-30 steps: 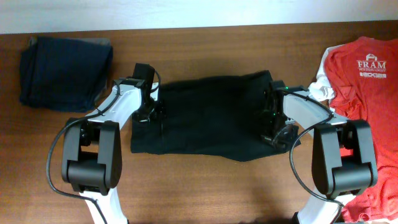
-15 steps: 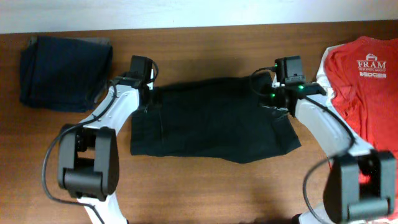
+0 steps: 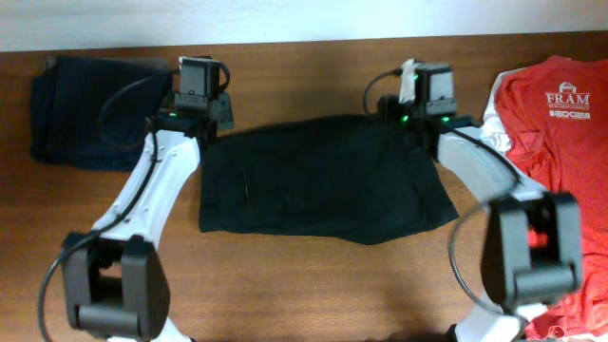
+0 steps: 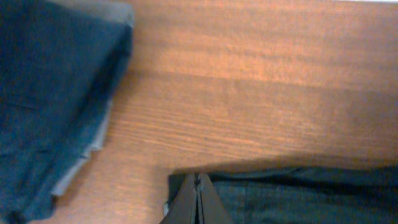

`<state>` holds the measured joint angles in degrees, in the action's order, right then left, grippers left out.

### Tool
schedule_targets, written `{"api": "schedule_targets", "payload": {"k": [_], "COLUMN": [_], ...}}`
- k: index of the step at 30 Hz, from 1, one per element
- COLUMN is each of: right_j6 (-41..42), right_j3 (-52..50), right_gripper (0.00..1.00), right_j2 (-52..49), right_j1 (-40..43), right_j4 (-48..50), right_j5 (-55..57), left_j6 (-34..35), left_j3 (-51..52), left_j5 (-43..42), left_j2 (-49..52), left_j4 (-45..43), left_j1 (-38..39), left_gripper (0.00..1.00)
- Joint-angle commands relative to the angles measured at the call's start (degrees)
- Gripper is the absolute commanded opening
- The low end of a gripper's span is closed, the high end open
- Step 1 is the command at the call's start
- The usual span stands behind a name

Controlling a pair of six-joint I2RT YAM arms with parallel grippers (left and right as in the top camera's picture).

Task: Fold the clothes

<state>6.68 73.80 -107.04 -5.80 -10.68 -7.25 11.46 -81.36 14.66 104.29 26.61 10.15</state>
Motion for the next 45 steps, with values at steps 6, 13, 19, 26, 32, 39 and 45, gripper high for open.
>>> {"api": "schedule_targets", "payload": {"k": [6,13,19,26,32,39,45], "right_j6": [-0.9,-0.9,-0.4,2.2,4.6,4.8,4.8], "right_j3": [1.5,1.6,1.5,1.4,1.4,1.4,1.4], "right_gripper": [0.06,0.09,0.41,0.04,0.04,0.04,0.04], "right_j2": [-11.0,-12.1,13.7,3.3,-12.7,-13.2,-13.2], "right_j1": [2.0,3.7,1.0,-16.7,-21.0,-23.5,-23.5], "right_j4": [-3.8,-3.2,-26.7,-34.6,-29.7,-29.6,-29.6], "right_j5": [4.9,4.3,-11.5,-17.6,-17.8,-14.8,-14.8], "left_j6": [-0.8,11.2,4.6,-6.2,-5.3,-5.3,-5.3], "left_j3": [4.0,-2.2,-4.2,7.3,10.2,10.2,10.2], "left_j5": [2.1,2.1,-12.0,-27.9,-29.0,-29.0,-29.0], "left_j2": [13.8,11.0,-9.8,-3.7,0.9,8.6,11.8], "left_j4": [8.1,16.6,32.0,31.5,24.7,20.9,20.3], "left_j1": [-2.5,-2.9,-8.4,-13.1,-13.0,-13.0,-10.3], "left_gripper": [0.01,0.01,0.45,0.79,0.81,0.99,0.81]}}
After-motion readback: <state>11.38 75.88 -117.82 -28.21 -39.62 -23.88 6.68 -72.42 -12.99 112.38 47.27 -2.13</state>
